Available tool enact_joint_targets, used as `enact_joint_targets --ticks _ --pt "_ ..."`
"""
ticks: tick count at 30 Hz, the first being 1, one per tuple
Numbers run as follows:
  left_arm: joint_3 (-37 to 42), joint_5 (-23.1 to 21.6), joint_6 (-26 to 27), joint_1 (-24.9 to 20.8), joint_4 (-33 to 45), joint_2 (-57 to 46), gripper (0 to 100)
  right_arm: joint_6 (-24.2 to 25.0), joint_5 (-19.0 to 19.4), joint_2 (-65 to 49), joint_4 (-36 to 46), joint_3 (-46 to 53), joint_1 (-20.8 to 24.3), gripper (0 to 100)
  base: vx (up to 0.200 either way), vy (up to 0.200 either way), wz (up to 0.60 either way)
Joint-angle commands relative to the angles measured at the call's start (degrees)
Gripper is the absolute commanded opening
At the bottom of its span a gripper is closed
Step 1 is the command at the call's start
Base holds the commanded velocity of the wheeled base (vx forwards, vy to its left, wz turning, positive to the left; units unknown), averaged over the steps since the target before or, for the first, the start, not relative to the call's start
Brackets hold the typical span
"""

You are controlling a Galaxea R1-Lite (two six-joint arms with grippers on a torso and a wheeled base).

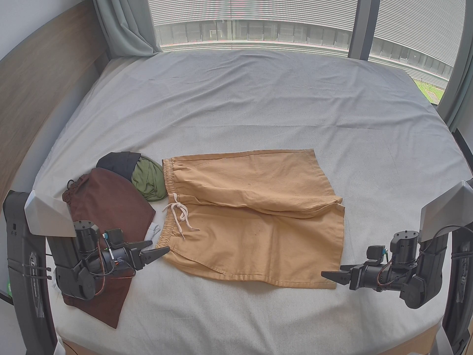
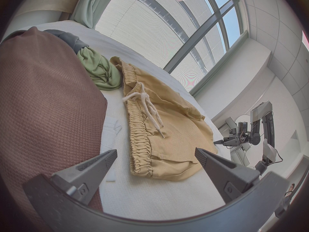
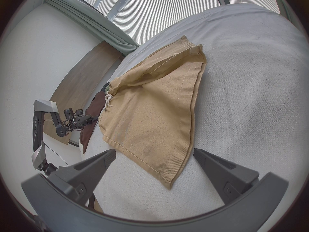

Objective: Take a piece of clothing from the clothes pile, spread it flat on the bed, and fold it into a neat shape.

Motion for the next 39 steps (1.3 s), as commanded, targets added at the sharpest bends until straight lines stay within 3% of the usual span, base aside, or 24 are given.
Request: enact_joint_targets --ticks 1,5,19,34,35,39 --pt "-0.48 0.04 -0.08 0.00 0.07 2.59 100 0.01 0.00 0.14 -0.03 -0.16 -0.07 100 0.000 0.000 0.00" --pt "-1.01 0.04 -0.34 -0.26 0.07 2.94 100 0.01 0.00 0.14 -0.03 -0.16 0.01 100 0.000 0.000 0.00" --pt "-1.28 2.24 -10.01 -2.37 0.07 3.21 100 0.01 0.00 0.49 -0.03 -0.33 0.10 100 0.000 0.000 0.00" --pt "-1.72 2.24 -10.97 -3.07 0.07 4.61 100 0.01 0.00 0.58 -0.03 -0.42 0.10 100 0.000 0.000 0.00" --pt "-1.80 2.24 -10.97 -3.16 0.07 4.70 0 0.01 0.00 0.58 -0.03 -0.42 0.10 100 0.000 0.000 0.00" --pt "-2.42 2.24 -10.89 -3.07 0.07 5.05 0 -0.08 0.44 0.58 -0.03 0.11 0.19 100 0.000 0.000 0.00"
